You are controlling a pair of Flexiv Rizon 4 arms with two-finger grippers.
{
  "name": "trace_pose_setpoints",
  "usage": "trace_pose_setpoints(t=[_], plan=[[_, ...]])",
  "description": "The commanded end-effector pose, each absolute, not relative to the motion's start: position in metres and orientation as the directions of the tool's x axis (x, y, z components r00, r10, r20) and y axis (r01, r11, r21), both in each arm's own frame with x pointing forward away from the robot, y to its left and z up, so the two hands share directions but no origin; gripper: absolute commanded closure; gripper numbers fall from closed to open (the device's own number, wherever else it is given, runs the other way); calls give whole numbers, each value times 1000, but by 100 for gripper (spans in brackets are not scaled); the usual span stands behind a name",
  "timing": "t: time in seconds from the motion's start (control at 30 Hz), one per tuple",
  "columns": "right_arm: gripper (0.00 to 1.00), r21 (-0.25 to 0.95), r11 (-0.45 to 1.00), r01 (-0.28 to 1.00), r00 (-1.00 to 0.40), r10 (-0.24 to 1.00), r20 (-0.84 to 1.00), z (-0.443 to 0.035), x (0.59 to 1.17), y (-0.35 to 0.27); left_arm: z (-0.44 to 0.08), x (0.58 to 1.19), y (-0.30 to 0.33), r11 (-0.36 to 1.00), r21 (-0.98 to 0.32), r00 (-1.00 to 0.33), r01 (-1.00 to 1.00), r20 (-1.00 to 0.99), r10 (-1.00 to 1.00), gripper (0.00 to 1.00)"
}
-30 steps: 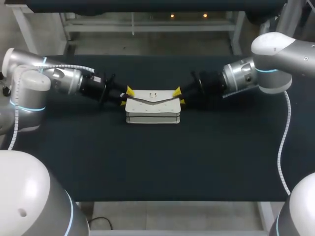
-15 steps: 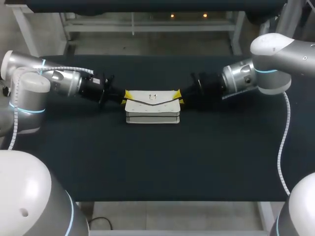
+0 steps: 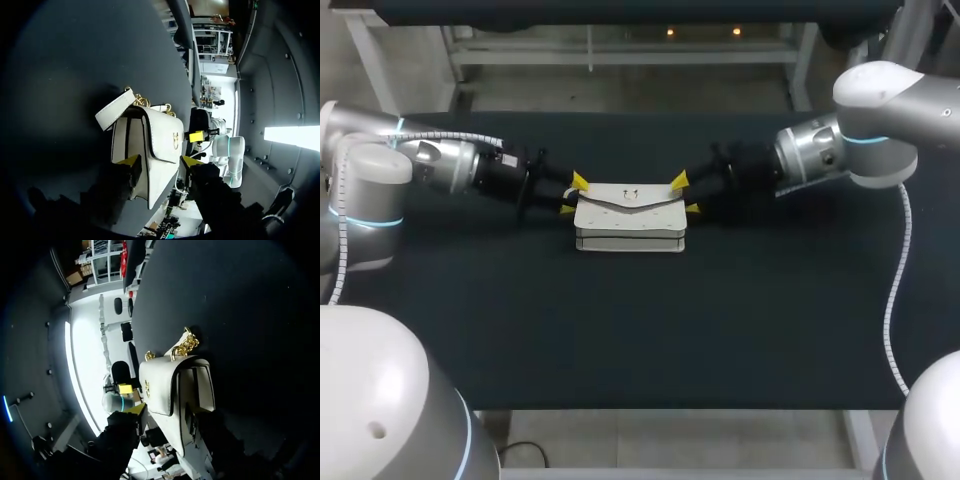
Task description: Pick up the bag, open it, inspect its contents, close it, and place it on the opposite side
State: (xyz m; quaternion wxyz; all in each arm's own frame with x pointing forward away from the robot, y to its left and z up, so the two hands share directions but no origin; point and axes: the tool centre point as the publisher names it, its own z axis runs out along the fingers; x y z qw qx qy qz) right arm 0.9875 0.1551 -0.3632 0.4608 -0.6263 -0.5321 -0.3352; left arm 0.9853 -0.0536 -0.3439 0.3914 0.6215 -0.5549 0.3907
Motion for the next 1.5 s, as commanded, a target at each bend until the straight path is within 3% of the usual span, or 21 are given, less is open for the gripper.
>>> trace_pose_setpoints(t=[0.03, 0.2, 0.27, 0.37, 0.5, 0.63, 0.93, 1.13, 1.5], plan=[[0, -201, -42, 979, 202, 369, 907, -351, 974, 148, -335, 979, -44, -86, 45, 76, -995, 918, -389, 0], [1, -187, -41, 982, 188, 372, 909, -346, 965, 143, -331, 977, -36, -109, 46, 88, -993, 907, -413, 0], [7, -184, -36, 982, 183, 376, 908, -346, 962, 144, -331, 978, -32, -116, 56, 100, -992, 903, -417, 0], [48, -187, -24, 982, 181, 385, 905, -348, 956, 144, -332, 978, -22, -148, 68, 126, -987, 893, -431, 0], [64, -198, -14, 980, 188, 396, 899, -352, 951, 145, -333, 978, -11, -178, 80, 152, -981, 883, -444, 0], [72, -209, 0, 978, 191, 402, 895, -356, 948, 149, -334, 977, -3, -190, 86, 164, -978, 878, -449, 0], [77, -237, 29, 971, 205, 412, 888, -368, 948, 158, -333, 976, 4, -207, 88, 176, -974, 872, -457, 0], [72, -247, 31, 969, 212, 417, 884, -371, 951, 158, -333, 975, 6, -213, 87, 179, -973, 868, -464, 0], [71, -254, 29, 967, 219, 412, 884, -373, 954, 162, -333, 977, 14, -202, 85, 175, -976, 858, -482, 0]])
